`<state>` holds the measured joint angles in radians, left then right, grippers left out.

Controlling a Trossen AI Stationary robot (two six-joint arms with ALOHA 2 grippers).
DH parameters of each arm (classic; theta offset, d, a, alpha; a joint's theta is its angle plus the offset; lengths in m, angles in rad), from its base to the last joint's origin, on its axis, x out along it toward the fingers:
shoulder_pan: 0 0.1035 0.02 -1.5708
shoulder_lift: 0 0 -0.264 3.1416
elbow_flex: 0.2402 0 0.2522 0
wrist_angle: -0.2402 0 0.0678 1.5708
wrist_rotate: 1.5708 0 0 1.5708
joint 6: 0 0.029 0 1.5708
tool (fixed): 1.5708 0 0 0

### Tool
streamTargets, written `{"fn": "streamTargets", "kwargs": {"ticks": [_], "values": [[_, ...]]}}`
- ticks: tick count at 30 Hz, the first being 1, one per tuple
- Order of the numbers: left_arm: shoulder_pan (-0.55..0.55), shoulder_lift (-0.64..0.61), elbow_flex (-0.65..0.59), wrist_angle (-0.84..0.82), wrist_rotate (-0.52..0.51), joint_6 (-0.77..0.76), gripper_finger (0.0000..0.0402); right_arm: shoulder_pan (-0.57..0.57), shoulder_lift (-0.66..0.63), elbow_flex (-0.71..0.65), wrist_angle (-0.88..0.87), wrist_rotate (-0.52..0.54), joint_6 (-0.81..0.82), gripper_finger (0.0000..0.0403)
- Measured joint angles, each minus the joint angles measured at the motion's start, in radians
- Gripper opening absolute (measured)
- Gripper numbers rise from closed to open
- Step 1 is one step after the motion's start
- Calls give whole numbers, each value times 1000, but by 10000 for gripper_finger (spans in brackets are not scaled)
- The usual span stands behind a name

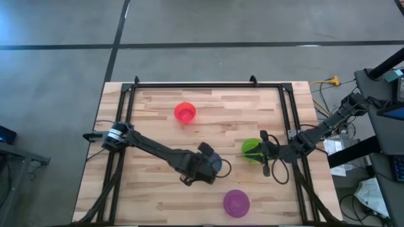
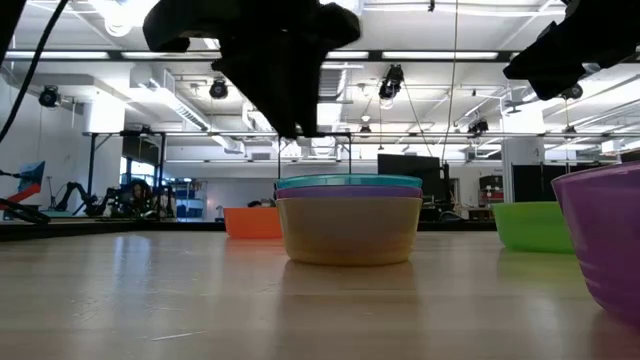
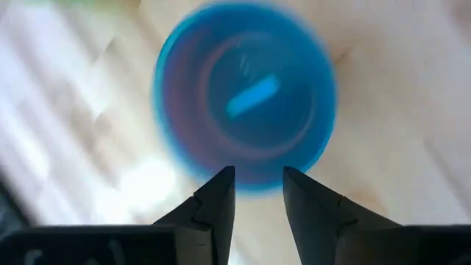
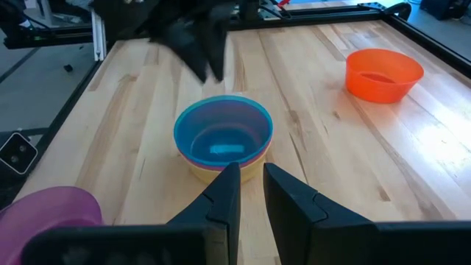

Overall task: Nest bowls inside each other
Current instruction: Stack the orange bowl on the blue bowl

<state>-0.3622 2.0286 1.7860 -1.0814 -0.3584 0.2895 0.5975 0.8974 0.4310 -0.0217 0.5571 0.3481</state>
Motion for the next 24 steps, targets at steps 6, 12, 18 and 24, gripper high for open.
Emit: {"fn": "streamTargets", "kwargs": {"ticks": [6, 12, 18, 24], "values": [[43, -91, -86, -52, -26, -139, 100, 0, 1, -2, 1, 0, 0, 57], [112, -231, -311, 45, -29, -185, 100, 0, 1, -7, 5, 0, 11, 57], [253, -428, -609, 353, -17, -119, 100, 0, 3, -23, 4, 0, 35, 57], [506, -572, -750, 469, 103, -164, 100, 0, 3, -33, 4, 2, 45, 57]]}}
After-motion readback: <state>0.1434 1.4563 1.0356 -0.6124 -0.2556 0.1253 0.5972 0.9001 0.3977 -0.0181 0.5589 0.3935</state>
